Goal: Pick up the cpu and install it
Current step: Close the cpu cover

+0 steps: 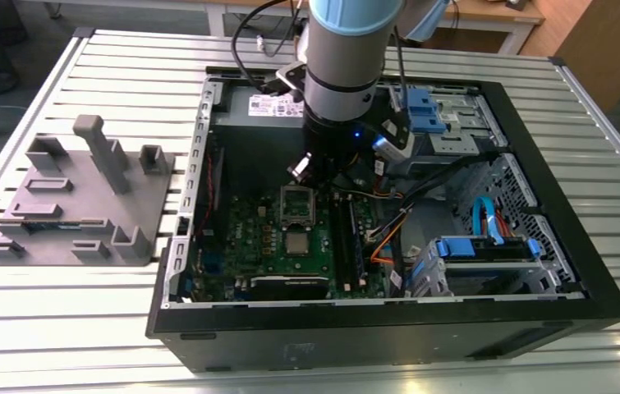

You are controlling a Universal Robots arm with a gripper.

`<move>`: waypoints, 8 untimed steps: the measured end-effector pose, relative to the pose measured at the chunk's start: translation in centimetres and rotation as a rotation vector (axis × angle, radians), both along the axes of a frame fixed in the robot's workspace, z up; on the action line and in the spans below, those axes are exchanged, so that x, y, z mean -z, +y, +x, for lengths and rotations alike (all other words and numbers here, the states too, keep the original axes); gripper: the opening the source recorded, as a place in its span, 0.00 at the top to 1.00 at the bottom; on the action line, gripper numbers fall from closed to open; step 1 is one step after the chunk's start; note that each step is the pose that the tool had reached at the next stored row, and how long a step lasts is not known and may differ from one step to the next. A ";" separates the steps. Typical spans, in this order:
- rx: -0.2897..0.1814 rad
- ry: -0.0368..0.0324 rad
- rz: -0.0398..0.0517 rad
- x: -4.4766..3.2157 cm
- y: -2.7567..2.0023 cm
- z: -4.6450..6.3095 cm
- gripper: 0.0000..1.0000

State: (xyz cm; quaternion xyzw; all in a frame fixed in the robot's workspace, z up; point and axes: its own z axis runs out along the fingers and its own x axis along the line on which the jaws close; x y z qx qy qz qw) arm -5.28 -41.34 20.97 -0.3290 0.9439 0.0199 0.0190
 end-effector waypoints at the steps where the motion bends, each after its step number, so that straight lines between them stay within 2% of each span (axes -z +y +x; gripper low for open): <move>1: 0.000 0.0000 -0.0001 -0.07 -0.02 0.0 0.89; 8: 0.000 -0.0006 0.0008 -0.96 -0.21 -0.1 0.89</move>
